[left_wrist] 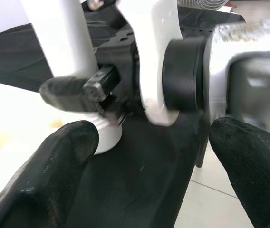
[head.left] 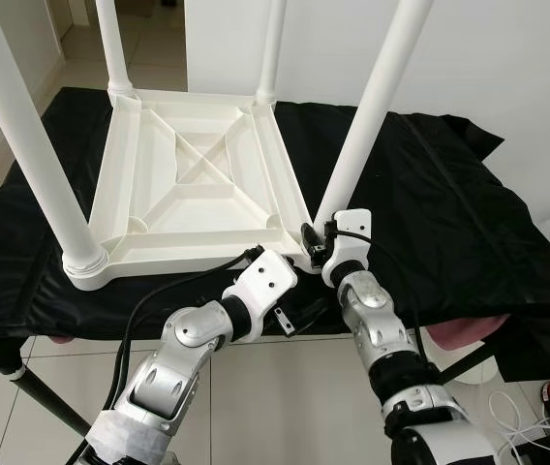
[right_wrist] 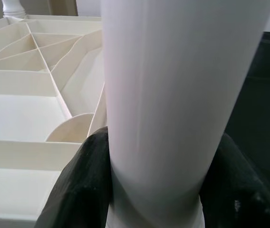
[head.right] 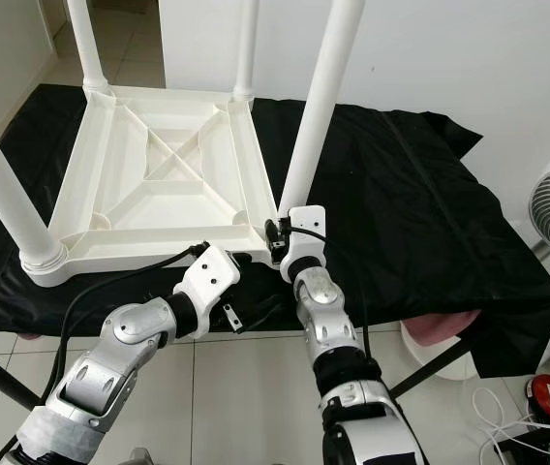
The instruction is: Building children table
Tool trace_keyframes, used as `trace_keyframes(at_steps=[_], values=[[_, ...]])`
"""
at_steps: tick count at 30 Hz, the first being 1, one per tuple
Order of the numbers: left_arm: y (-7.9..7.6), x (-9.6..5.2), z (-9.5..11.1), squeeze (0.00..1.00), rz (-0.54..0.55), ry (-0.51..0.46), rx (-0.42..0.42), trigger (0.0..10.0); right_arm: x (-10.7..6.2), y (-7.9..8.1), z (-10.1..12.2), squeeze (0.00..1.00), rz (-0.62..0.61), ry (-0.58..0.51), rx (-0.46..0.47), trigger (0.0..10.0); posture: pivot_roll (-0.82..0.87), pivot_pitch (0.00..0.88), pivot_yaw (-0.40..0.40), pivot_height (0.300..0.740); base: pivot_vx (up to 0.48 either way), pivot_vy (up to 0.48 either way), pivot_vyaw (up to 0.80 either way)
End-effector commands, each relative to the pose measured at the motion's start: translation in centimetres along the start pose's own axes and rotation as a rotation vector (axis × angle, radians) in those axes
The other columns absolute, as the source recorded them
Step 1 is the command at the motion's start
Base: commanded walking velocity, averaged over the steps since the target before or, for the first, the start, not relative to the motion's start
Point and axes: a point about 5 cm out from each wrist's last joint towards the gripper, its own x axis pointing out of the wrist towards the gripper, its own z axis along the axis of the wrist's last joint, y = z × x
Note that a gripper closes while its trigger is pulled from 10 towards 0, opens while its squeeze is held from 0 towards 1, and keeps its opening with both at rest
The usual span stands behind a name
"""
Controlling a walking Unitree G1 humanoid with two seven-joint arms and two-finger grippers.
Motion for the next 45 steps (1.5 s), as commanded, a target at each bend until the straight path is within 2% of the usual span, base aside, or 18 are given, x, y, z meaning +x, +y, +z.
trace_keyframes(at_steps=[1,4,5,6,10,13,17,18,20,21,22,28,31,35,36,43,44,45], values=[[-0.2,0.1,0.1,0.0,0.011,-0.005,-0.005,10.0,-0.4,1.1,-0.3,0.0,-0.004,0.016,0.006,10.0,0.05,0.009,-0.11,0.74,0.0,0.0,0.0],[-0.3,0.1,0.1,0.0,0.013,-0.006,-0.006,10.0,-0.4,1.0,-0.1,0.0,-0.009,0.012,0.015,10.0,0.05,0.006,-0.111,0.74,0.0,0.0,0.0],[-0.3,0.1,0.0,0.0,0.012,-0.005,-0.006,10.0,-0.3,0.5,0.0,0.0,-0.018,0.008,0.018,10.0,0.05,0.003,-0.115,0.74,0.0,0.0,0.0],[-0.4,0.2,0.0,0.0,0.011,-0.005,-0.006,10.0,-0.3,0.0,0.2,1.0,-0.02,0.007,0.017,10.0,0.04,0.0,-0.117,0.74,0.0,0.0,0.0],[-0.4,0.2,0.0,0.0,0.011,-0.006,-0.005,10.0,-0.4,-0.7,0.4,1.0,-0.027,0.005,0.01,10.0,0.04,0.0,-0.118,0.74,0.0,0.0,0.0],[-0.4,0.2,0.0,0.0,0.014,-0.006,-0.006,10.0,-0.8,-2.0,0.6,1.0,-0.012,0.024,-0.012,10.0,0.04,0.0,-0.119,0.74,0.0,0.0,0.0],[-0.5,0.2,0.0,0.0,0.014,-0.006,-0.007,10.0,-0.9,-2.3,0.6,1.0,0.014,0.028,-0.022,10.0,0.04,0.0,-0.117,0.74,0.0,0.0,0.0],[-0.5,0.1,-0.1,0.0,0.013,-0.004,-0.007,10.0,-1.0,-2.8,0.7,0.0,0.062,0.031,-0.031,10.0,0.04,0.003,-0.116,0.74,0.0,0.0,0.0],[-0.5,0.1,-0.1,0.0,0.013,-0.004,-0.007,10.0,-1.0,-2.8,0.7,0.0,0.062,0.031,-0.031,10.0,0.04,0.003,-0.116,0.74,0.0,0.0,0.0],[-0.4,0.0,-0.1,0.0,0.014,-0.002,-0.006,10.0,-1.1,-3.6,0.8,0.0,0.108,0.028,-0.057,10.0,0.04,0.006,-0.116,0.74,0.0,0.0,0.0],[-0.4,0.0,-0.1,0.0,0.014,-0.002,-0.006,10.0,-1.1,-3.6,0.8,0.0,0.108,0.028,-0.057,10.0,0.04,0.006,-0.116,0.74,0.0,0.0,0.0],[0.2,-0.5,-0.3,0.0,0.02,0.012,0.01,10.0,-1.1,-6.2,1.0,0.0,0.308,0.044,-0.175,10.0,0.04,0.013,-0.1,0.74,0.0,0.0,0.0],[0.3,-0.7,-0.2,0.0,0.017,0.014,0.022,10.0,-0.7,-6.8,1.1,0.0,0.364,0.053,-0.211,10.0,0.04,0.015,-0.095,0.74,0.0,0.0,0.0],[0.4,-0.7,-0.2,0.0,0.016,0.014,0.03,10.0,-0.4,-6.7,0.8,0.0,0.436,0.087,-0.198,10.0,0.04,0.014,-0.094,0.74,0.0,0.0,0.0],[0.4,-0.6,-0.1,0.0,0.019,0.012,0.031,10.0,-0.1,-6.3,0.6,0.0,0.499,0.115,-0.202,10.0,0.05,0.012,-0.094,0.74,0.0,0.0,0.0],[0.6,-0.6,0.1,0.0,0.024,0.008,0.032,10.0,0.7,-4.9,0.4,0.0,0.596,0.136,-0.231,10.0,0.06,0.006,-0.09,0.74,0.0,0.0,0.0],[0.6,-0.5,0.1,0.0,0.025,0.007,0.032,10.0,0.9,-4.5,0.3,0.0,0.608,0.145,-0.223,9.0,0.06,0.004,-0.089,0.74,0.0,0.0,0.0],[0.6,-0.5,0.1,0.0,0.026,0.006,0.032,10.0,1.1,-4.2,0.3,0.0,0.618,0.149,-0.218,9.0,0.06,0.004,-0.089,0.74,0.0,0.0,0.0]])
